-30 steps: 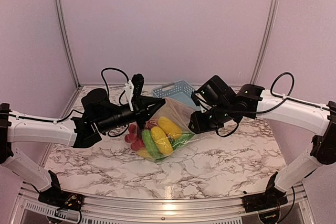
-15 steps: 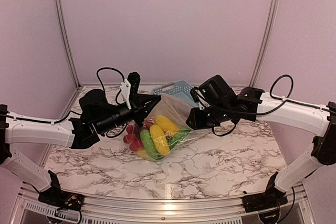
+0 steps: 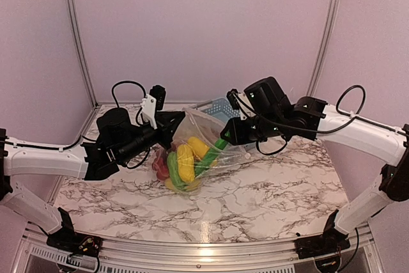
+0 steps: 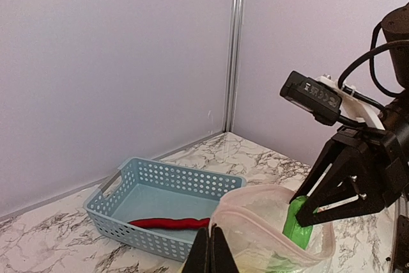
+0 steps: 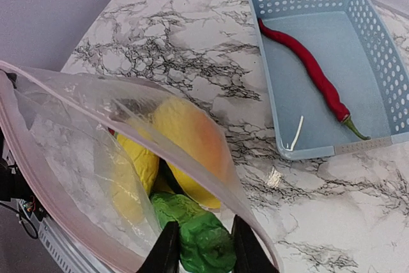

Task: Open the zip-top bag and remove the fake food
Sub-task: Pick up the fake vegetable from the zipper food storage bag.

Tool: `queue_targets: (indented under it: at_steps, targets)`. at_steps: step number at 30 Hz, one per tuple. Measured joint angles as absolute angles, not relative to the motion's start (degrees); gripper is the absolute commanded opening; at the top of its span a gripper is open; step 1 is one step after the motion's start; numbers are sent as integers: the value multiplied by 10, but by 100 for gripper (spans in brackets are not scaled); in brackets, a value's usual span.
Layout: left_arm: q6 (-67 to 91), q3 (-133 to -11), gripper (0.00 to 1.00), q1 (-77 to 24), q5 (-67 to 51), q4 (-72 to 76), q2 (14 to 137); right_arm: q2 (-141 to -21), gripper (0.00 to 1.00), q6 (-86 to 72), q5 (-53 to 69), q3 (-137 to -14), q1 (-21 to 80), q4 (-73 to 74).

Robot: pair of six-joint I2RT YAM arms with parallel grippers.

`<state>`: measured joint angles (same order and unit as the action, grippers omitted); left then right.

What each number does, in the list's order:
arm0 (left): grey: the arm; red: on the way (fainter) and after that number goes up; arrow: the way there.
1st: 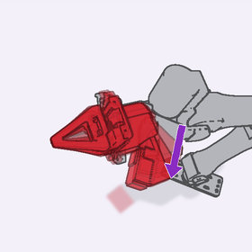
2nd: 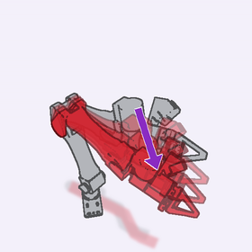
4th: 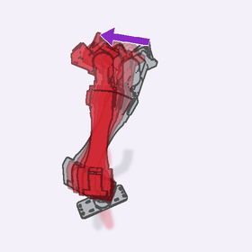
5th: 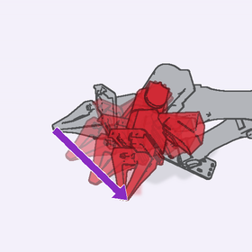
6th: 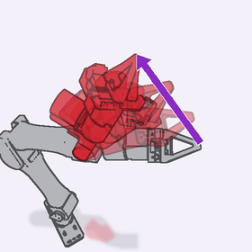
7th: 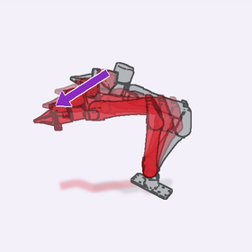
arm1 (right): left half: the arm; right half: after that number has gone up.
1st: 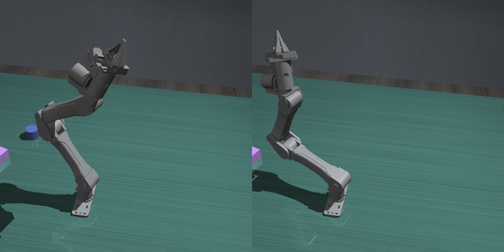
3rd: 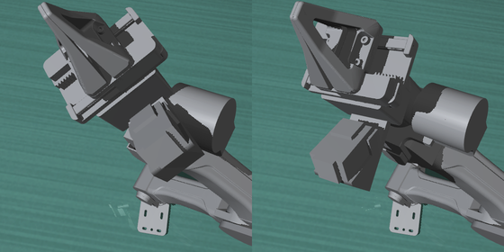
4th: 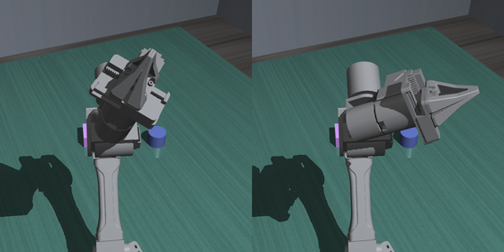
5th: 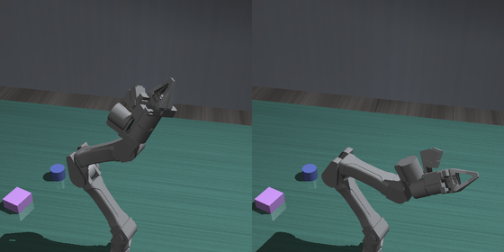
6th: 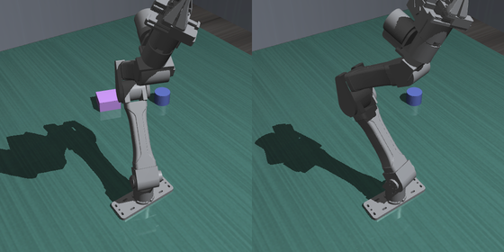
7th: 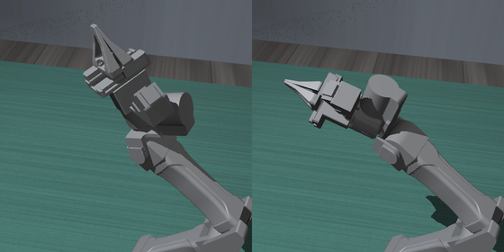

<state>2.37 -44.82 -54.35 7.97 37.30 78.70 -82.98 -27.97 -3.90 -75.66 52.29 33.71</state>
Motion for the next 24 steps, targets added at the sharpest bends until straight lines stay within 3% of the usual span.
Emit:
queue_targets:
  at_steps: [24]
  targets:
    - [63, -422, 0, -483, 96, 347, 747, -846, 2, -165, -112, -948, 523, 376]
